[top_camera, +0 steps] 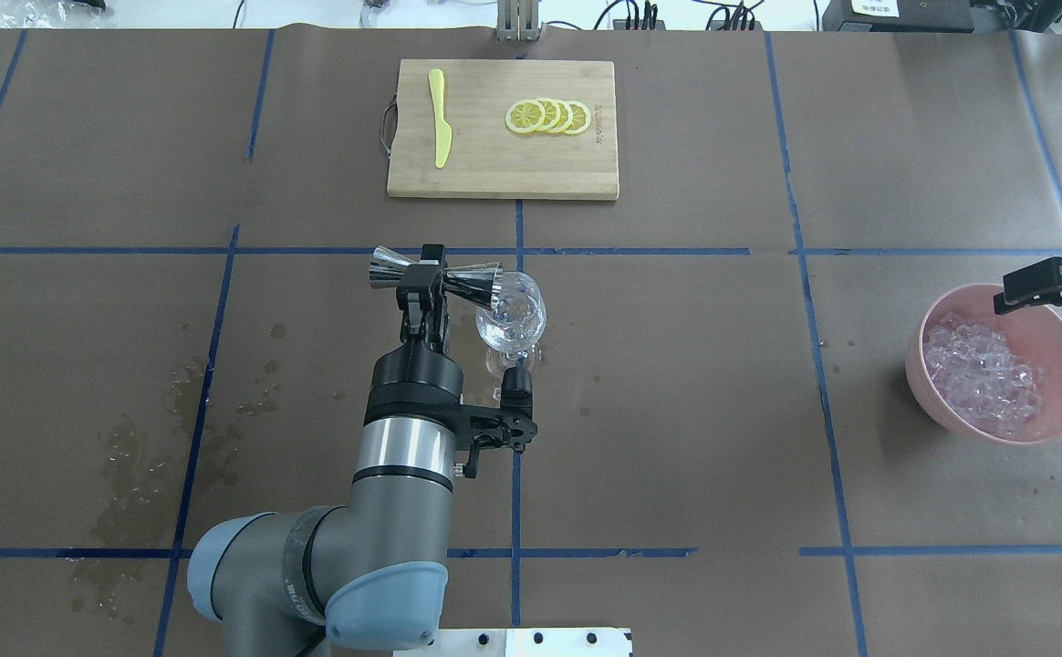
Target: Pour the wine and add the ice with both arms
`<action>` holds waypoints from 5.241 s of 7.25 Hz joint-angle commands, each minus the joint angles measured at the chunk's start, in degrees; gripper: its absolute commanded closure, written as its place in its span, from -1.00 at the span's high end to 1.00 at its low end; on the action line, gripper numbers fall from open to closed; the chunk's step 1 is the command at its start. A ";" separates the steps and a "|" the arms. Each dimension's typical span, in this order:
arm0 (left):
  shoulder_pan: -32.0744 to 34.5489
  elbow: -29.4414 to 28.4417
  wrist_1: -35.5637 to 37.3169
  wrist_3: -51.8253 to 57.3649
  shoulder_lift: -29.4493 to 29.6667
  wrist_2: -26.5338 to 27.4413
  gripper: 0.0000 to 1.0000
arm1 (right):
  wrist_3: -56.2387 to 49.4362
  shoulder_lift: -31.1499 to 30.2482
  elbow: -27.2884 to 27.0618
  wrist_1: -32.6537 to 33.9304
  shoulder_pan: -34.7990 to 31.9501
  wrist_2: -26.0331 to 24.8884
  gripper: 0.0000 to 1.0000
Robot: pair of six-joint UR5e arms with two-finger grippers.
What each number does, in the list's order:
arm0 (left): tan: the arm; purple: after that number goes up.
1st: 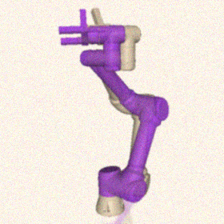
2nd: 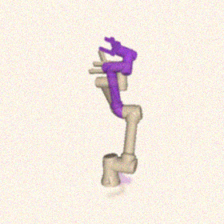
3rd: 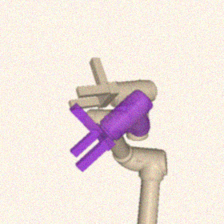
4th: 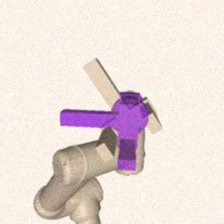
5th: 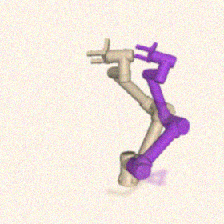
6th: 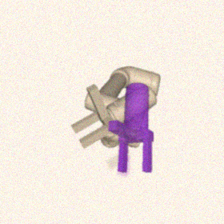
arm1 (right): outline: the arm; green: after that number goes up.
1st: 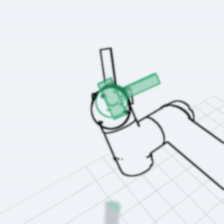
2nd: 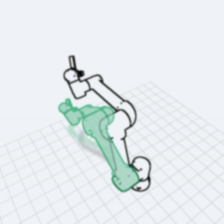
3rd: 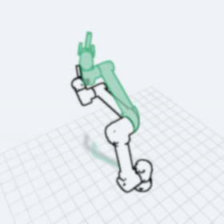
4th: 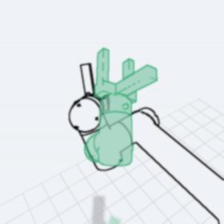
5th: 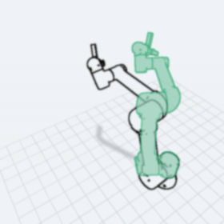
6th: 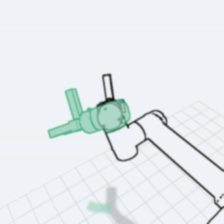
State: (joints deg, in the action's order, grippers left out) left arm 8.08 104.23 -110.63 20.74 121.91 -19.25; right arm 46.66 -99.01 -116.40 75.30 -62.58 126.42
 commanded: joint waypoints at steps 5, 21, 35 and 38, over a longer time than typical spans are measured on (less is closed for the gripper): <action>0.88 1.15 -15.08 -0.35 -6.03 -0.08 -1.00 | -0.08 -0.04 0.04 0.03 0.26 -0.39 1.00; 5.90 1.68 -55.66 -0.26 -31.12 -4.92 -1.00 | 11.08 -4.16 8.92 -18.78 9.93 -9.62 0.98; 5.81 -1.05 -63.74 -11.13 -35.60 -4.92 -1.00 | 11.26 -5.49 8.39 -18.78 11.60 -9.88 -0.70; 5.72 -1.48 -64.35 -22.29 -35.87 -5.27 -1.00 | 11.17 -5.93 7.25 -18.78 11.43 -9.88 -1.00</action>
State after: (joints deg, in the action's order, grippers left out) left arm 13.83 103.00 -174.66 2.43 86.19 -24.43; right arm 57.84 -104.74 -108.72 56.55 -51.08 116.54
